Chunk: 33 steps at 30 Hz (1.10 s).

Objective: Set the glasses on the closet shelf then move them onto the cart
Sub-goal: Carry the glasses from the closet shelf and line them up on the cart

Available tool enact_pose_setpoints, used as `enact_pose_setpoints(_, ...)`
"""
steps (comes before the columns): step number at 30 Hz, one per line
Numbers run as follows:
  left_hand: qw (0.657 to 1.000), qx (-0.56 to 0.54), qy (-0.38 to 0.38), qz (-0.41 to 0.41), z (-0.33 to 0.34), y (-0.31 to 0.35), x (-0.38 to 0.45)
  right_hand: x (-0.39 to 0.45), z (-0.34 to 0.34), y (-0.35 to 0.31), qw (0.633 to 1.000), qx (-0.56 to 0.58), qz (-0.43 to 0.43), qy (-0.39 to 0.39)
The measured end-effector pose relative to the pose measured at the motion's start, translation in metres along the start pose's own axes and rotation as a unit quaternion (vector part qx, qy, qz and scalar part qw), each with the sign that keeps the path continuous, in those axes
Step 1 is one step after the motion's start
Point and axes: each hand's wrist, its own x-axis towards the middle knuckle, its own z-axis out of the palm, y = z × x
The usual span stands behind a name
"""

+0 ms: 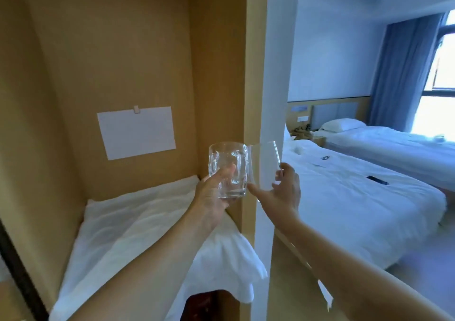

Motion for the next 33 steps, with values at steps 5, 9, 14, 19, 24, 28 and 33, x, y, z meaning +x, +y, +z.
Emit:
enact_pose_setpoints(5,0.994,-0.021,-0.079,-0.072,0.057,-0.035,0.017,0.024,-0.061,0.031,0.995,-0.044,0.014,0.085)
enact_pose_setpoints(9,0.986,-0.015,-0.137,-0.097,0.112,-0.066,0.024,0.046,-0.116,0.062,0.987,-0.078,0.022,0.136)
enact_pose_setpoints(14,0.981,0.027,-0.172,-0.090,0.181,-0.113,0.044,0.071,-0.186,0.103,0.974,-0.114,0.039,0.194)
enact_pose_setpoints(19,0.968,0.085,-0.222,-0.081,0.257,-0.163,0.062,0.097,-0.259,0.146,0.957,-0.135,0.063,0.248)
enact_pose_setpoints(24,0.950,0.117,-0.278,-0.077,0.334,-0.220,0.078,0.122,-0.334,0.193,0.946,-0.151,0.095,0.269)
enact_pose_setpoints(28,0.936,0.150,-0.310,-0.075,0.391,-0.260,0.090,0.146,-0.386,0.231,0.939,-0.154,0.110,0.286)
enact_pose_setpoints(33,0.928,0.155,-0.329,-0.085,0.456,-0.302,0.100,0.169,-0.444,0.267,0.932,-0.175,0.112,0.298)
